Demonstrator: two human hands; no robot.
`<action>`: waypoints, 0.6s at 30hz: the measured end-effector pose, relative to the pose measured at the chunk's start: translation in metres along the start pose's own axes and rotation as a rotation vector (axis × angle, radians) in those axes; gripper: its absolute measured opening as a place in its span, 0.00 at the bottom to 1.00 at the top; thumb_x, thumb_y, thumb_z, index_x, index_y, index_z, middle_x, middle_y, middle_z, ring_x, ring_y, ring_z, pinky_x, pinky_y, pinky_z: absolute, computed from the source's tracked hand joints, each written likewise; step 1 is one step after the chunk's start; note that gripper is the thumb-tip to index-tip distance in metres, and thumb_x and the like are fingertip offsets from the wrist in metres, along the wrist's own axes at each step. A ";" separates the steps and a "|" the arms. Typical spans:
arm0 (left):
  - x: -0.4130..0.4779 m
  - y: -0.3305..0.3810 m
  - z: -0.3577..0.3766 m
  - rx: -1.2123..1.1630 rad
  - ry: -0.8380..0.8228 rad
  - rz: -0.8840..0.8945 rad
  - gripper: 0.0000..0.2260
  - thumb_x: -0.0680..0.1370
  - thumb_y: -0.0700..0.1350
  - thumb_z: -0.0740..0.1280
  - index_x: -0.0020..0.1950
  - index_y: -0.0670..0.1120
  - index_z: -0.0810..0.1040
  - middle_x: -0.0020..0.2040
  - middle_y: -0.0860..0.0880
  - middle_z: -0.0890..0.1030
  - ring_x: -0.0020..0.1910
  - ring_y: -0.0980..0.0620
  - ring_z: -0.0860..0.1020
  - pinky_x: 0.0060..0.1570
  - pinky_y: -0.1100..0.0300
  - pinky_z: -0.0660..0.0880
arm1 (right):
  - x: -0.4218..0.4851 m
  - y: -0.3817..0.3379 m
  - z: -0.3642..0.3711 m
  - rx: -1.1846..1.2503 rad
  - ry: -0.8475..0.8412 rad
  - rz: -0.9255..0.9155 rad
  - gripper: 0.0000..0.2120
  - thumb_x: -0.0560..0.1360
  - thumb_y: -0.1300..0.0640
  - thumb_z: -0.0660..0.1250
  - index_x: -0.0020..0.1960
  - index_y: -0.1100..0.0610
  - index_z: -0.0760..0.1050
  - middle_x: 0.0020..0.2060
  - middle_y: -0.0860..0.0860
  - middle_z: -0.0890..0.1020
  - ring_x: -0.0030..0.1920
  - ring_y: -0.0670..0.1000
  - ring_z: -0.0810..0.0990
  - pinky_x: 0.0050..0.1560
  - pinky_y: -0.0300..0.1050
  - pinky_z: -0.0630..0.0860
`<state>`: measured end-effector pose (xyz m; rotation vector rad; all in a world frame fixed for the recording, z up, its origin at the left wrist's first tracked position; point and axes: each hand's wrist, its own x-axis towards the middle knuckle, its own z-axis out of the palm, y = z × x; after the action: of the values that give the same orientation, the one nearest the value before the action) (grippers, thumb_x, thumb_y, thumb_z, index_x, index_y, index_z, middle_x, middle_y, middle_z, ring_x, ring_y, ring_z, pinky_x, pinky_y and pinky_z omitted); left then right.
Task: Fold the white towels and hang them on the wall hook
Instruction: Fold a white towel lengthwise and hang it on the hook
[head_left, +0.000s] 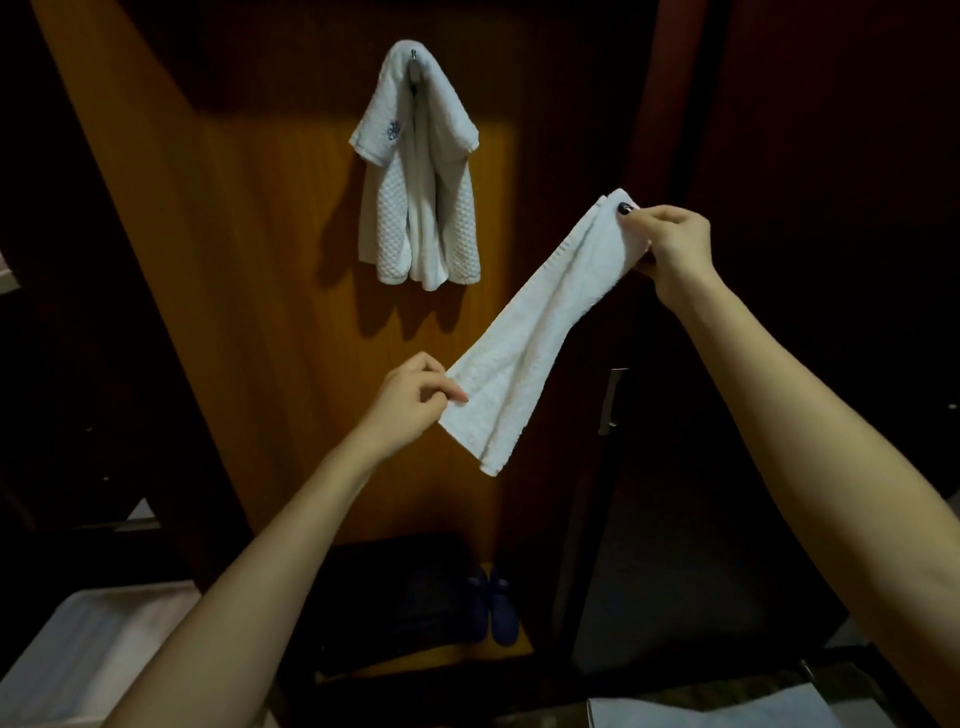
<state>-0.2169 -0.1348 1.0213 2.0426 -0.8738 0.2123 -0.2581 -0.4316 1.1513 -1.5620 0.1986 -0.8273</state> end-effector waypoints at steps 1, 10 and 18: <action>0.001 0.002 0.003 0.018 -0.051 -0.049 0.11 0.77 0.39 0.64 0.42 0.52 0.82 0.46 0.52 0.71 0.42 0.57 0.71 0.38 0.72 0.66 | 0.000 -0.003 0.003 -0.050 0.001 -0.037 0.07 0.73 0.57 0.72 0.37 0.55 0.77 0.38 0.49 0.81 0.42 0.47 0.81 0.41 0.42 0.79; -0.004 0.012 0.059 0.180 -0.118 -0.263 0.30 0.70 0.61 0.71 0.62 0.41 0.75 0.55 0.52 0.62 0.50 0.58 0.68 0.46 0.66 0.69 | 0.001 -0.024 0.031 -0.242 0.110 -0.163 0.14 0.72 0.55 0.71 0.30 0.52 0.72 0.30 0.46 0.75 0.34 0.41 0.75 0.34 0.34 0.70; 0.001 -0.010 0.035 -0.340 0.027 -0.337 0.17 0.72 0.50 0.74 0.33 0.40 0.74 0.32 0.47 0.66 0.30 0.53 0.62 0.32 0.61 0.58 | 0.006 -0.022 0.009 -0.240 0.118 -0.137 0.11 0.71 0.54 0.72 0.32 0.53 0.75 0.37 0.51 0.80 0.43 0.48 0.80 0.45 0.44 0.77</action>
<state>-0.2156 -0.1587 0.9944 1.8252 -0.4964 -0.0900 -0.2560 -0.4237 1.1743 -1.7674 0.2872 -1.0349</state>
